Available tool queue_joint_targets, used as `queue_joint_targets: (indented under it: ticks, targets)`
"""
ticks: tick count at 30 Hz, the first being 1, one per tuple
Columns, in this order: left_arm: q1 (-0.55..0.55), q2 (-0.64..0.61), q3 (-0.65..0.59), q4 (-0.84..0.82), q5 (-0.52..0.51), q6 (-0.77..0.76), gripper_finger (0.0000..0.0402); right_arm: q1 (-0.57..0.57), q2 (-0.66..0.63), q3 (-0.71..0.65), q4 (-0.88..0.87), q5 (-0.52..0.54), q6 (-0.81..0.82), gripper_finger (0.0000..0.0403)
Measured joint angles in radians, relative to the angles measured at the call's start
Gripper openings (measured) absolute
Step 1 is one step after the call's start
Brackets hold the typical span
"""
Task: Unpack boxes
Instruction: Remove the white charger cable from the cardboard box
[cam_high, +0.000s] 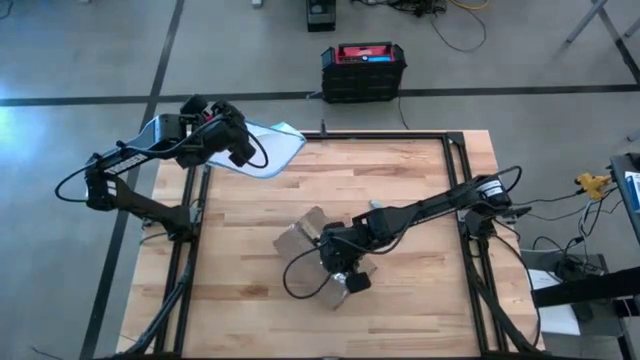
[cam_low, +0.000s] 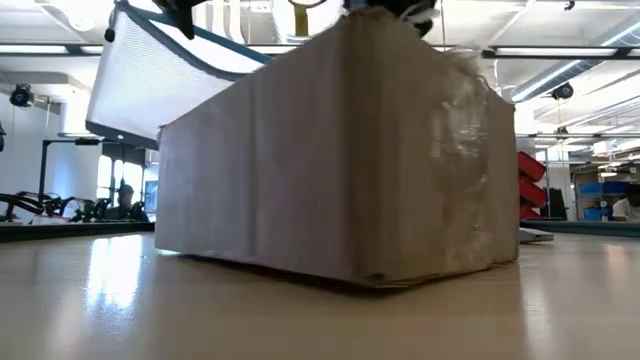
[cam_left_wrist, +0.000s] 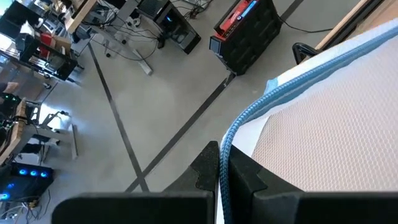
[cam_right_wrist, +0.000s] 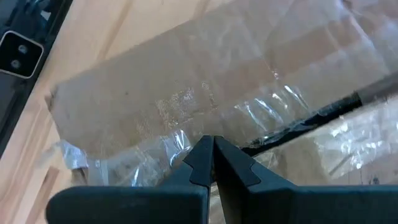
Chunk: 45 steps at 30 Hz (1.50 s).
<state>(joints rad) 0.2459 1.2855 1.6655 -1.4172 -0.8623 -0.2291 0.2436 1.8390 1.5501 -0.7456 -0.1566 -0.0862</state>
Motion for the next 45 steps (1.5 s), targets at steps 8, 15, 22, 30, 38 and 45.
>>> queue_joint_targets:
  ticks: [8,15,22,30,38,45]
  targets:
    - [0.0,-0.001,0.0,0.003,-0.003,0.001,0.0,0.008,-0.047,0.001,-0.046,0.0,0.035,0.0]
    - [0.0,0.001,0.0,0.011,-0.008,0.002,0.0,0.008,-0.026,0.005,-0.021,-0.026,-0.026,0.0]
    - [0.0,0.002,0.0,0.017,-0.009,-0.001,0.0,0.008,0.059,0.096,-0.011,-0.035,-0.116,0.0]
    - [0.0,0.003,0.0,0.018,-0.009,-0.008,0.0,-0.008,0.225,0.369,-0.361,0.073,-0.159,0.0]
    - [0.0,0.003,-0.005,0.011,-0.01,-0.008,0.0,-0.013,0.248,0.526,-0.645,0.229,-0.202,0.0]
    - [0.0,0.003,-0.065,0.011,-0.01,-0.008,0.0,-0.037,0.244,0.548,-0.798,0.377,-0.142,0.0]
